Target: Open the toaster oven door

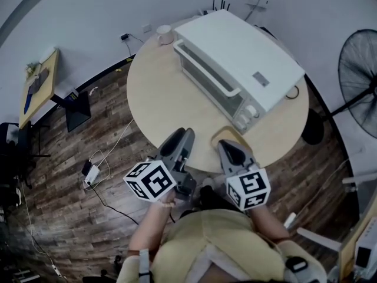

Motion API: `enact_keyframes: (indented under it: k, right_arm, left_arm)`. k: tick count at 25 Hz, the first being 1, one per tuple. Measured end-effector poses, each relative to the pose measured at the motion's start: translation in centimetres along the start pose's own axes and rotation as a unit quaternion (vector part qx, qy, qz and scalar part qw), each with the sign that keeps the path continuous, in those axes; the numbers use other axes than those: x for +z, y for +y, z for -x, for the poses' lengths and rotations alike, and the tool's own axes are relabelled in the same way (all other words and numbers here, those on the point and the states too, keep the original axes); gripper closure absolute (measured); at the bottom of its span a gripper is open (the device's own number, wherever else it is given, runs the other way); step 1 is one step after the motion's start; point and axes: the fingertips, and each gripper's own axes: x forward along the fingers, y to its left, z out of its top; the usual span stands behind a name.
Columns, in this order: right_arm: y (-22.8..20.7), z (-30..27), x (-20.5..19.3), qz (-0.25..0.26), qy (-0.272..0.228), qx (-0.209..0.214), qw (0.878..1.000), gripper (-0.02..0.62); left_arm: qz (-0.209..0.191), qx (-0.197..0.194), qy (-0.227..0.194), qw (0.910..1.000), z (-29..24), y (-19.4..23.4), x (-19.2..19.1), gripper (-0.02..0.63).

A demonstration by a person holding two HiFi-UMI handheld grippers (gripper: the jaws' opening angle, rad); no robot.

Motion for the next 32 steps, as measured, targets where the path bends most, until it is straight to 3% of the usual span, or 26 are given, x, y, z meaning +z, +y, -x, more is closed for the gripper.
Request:
enact_keyframes:
  k: [6, 15, 27, 32]
  right_arm:
    - [-1.4, -1.6, -0.2, -0.007, 0.003, 0.006, 1.0, 0.592]
    - [-2.8, -2.8, -0.4, -0.02, 0.004, 0.002, 1.0, 0.592]
    - [-4.7, -3.7, -0.1, -0.061, 0.001, -0.068, 0.996, 0.592]
    - [-5.1, -4.2, 0.4, -0.072, -0.003, -0.098, 0.993, 0.592]
  left_arm:
    - [0.019, -0.009, 0.005, 0.9998, -3.4, -0.1, 0.5, 0.483]
    - [0.014, -0.013, 0.029, 0.9994, -7.5, 0.5, 0.9, 0.483]
    - [0.004, -0.062, 0.089, 0.9941, -12.1, -0.4, 2.9, 0.483]
    - [0.025, -0.082, 0.104, 0.9909, -13.0, -0.4, 3.6, 0.476]
